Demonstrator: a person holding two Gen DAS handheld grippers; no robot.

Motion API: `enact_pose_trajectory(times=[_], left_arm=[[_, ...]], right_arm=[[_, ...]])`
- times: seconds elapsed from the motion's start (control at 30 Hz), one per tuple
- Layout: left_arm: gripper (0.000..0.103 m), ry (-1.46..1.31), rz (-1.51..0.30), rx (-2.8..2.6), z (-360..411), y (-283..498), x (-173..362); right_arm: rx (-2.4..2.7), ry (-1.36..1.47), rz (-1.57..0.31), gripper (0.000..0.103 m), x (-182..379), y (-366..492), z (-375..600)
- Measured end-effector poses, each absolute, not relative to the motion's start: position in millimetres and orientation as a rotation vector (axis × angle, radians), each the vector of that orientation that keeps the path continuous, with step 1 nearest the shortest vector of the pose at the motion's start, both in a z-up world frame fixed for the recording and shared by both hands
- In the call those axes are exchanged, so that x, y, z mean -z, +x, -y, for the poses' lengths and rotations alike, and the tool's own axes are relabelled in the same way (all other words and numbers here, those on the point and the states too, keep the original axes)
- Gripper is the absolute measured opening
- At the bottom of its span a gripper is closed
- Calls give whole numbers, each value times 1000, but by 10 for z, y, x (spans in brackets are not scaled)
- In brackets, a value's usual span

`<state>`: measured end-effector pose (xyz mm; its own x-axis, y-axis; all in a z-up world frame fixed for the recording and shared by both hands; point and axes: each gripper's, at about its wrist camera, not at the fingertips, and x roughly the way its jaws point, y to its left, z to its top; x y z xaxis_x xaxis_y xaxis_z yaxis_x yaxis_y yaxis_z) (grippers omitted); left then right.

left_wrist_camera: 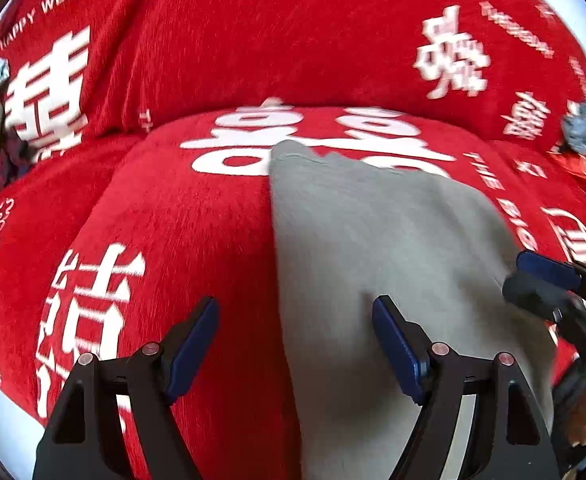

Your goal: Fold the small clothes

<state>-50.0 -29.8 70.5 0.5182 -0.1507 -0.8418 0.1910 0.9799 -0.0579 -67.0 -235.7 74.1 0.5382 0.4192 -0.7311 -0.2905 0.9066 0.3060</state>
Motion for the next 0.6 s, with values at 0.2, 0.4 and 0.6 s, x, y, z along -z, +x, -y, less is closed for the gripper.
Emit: enact_pose_trajectory(times=[0.2, 0.4, 0.6], left_arm=[[80, 134, -927, 168, 392, -1022, -723], [103, 111, -779, 158, 393, -1282, -1004], [103, 65, -783, 139, 356, -1329, -1093]], right_arm=[[-393, 30, -941, 63, -484, -1332, 2241], [-328, -18, -803, 64, -884, -1652, 2269], [-270, 15, -806, 64, -1012, -1614, 2199]])
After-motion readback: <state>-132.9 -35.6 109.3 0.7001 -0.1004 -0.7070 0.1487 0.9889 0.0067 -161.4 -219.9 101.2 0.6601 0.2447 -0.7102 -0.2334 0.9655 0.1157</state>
